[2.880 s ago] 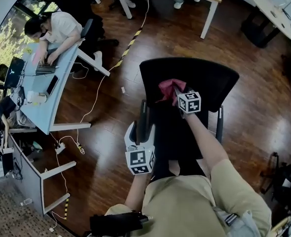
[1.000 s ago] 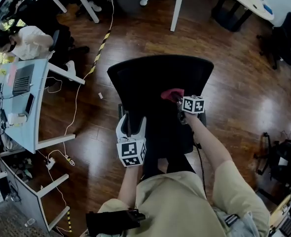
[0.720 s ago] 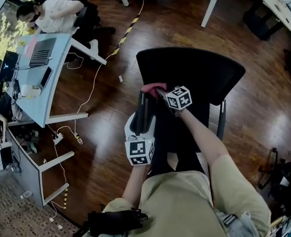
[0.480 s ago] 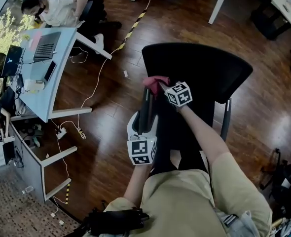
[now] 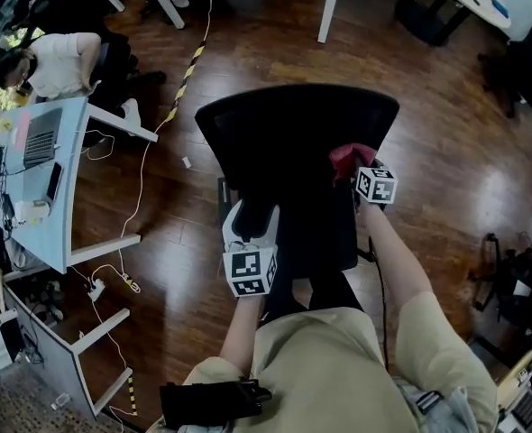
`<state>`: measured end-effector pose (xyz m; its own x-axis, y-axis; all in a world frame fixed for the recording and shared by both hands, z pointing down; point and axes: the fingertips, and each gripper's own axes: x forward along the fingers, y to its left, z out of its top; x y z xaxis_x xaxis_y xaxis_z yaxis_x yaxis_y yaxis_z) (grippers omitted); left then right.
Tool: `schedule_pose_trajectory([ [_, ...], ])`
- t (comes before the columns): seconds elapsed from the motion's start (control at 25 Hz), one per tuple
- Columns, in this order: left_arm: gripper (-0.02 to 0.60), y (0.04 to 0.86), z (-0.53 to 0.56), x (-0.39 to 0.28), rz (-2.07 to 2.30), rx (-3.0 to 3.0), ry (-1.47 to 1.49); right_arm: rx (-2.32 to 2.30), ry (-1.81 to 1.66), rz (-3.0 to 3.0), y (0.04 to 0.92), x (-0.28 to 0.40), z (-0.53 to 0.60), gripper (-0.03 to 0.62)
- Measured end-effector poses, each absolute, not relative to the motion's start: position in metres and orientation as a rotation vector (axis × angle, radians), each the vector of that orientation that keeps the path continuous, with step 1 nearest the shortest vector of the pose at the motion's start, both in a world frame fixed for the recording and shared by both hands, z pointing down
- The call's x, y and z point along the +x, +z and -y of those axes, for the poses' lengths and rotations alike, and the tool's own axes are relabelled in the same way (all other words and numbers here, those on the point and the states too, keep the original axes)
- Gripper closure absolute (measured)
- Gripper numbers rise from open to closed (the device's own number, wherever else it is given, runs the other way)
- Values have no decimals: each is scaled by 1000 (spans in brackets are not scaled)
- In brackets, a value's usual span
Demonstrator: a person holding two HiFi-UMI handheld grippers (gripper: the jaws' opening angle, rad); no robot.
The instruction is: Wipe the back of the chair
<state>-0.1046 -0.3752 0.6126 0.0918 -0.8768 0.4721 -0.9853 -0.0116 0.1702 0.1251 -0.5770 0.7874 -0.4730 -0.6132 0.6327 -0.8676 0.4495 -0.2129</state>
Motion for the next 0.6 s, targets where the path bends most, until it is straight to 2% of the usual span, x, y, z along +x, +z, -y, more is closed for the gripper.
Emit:
schedule_pose_trajectory([
  [0.12, 321, 611, 378, -101, 1825, 1932, 315, 1288, 727, 2224, 789, 141, 575, 572],
  [0.2, 321, 612, 373, -106, 1841, 1910, 314, 1286, 799, 2246, 792, 122, 570, 572],
  [0.36, 321, 618, 354, -126, 1884, 1838, 324, 966, 848, 2401, 796, 12, 536, 571],
  [0.6, 322, 618, 321, -166, 1980, 1715, 339, 419, 684, 2555, 782, -180, 462, 571],
])
